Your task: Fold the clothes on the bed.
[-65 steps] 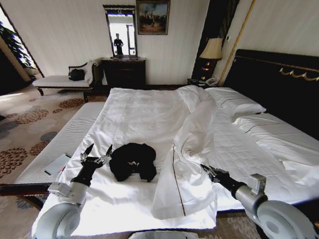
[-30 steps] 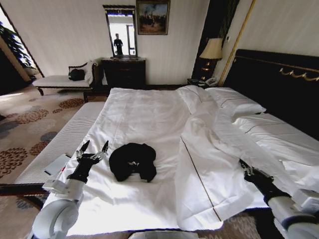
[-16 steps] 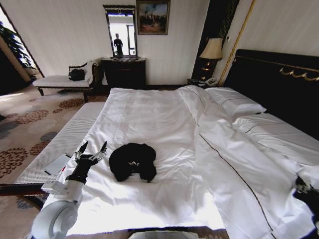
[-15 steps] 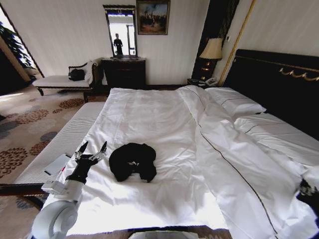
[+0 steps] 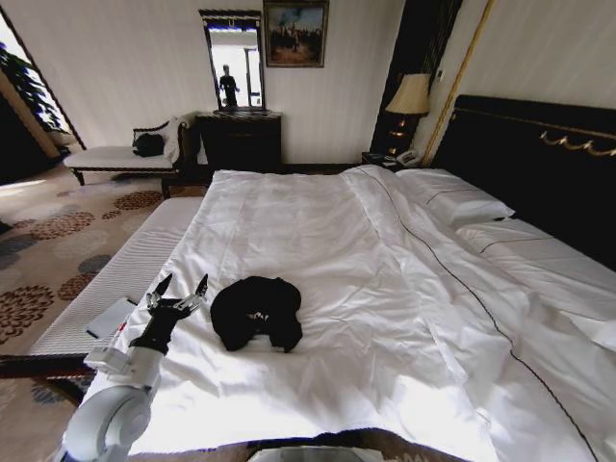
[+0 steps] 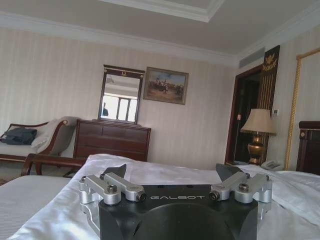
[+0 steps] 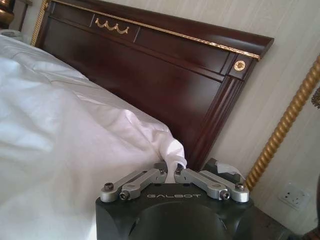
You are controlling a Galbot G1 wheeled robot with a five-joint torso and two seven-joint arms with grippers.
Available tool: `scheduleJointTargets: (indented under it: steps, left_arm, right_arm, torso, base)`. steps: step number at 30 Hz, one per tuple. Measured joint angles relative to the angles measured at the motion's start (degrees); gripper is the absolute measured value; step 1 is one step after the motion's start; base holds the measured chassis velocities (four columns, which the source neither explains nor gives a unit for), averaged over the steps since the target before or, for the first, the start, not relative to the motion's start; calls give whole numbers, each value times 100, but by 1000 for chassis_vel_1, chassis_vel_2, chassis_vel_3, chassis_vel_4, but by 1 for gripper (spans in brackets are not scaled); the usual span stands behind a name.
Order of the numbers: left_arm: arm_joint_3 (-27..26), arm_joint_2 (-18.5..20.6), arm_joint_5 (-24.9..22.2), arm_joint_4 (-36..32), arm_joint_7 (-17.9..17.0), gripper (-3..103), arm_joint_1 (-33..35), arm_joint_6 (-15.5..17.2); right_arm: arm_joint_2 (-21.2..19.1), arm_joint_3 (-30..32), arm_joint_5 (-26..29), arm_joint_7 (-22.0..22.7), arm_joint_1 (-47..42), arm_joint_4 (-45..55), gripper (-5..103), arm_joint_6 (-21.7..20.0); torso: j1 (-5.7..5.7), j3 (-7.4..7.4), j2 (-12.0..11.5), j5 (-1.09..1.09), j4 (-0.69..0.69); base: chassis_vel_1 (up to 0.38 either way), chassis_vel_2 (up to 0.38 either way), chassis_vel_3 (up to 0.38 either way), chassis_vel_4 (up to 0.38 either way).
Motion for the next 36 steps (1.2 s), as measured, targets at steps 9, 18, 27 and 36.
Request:
scheduleJointTargets:
  steps: [9, 18, 27, 36]
  left_arm:
    - [54, 11, 35, 65, 0, 100, -72, 7]
    - [100, 23, 67, 149, 0, 100, -98, 46]
    - [182, 2, 195, 234, 0, 100, -285, 104]
    - [208, -19, 226, 93, 1, 100, -197, 111]
  right_arm:
    - [-196, 7, -371, 158, 205, -964, 0, 482]
    - [-313, -278, -680, 377, 614, -1671, 0, 674]
    - [-379, -369, -1127, 488, 838, -2272, 0, 682]
    - [-330, -100, -882, 572, 784, -2143, 37, 822]
  torso:
    - [1, 0, 0, -2, -2]
    - [1, 0, 0, -2, -5]
    - [1, 0, 0, -3, -5]
    - [-1, 0, 0, -2, -4]
  base:
    - [0, 0, 0, 0]
    - [0, 0, 0, 0]
    - [0, 0, 0, 0]
    - [0, 0, 0, 0]
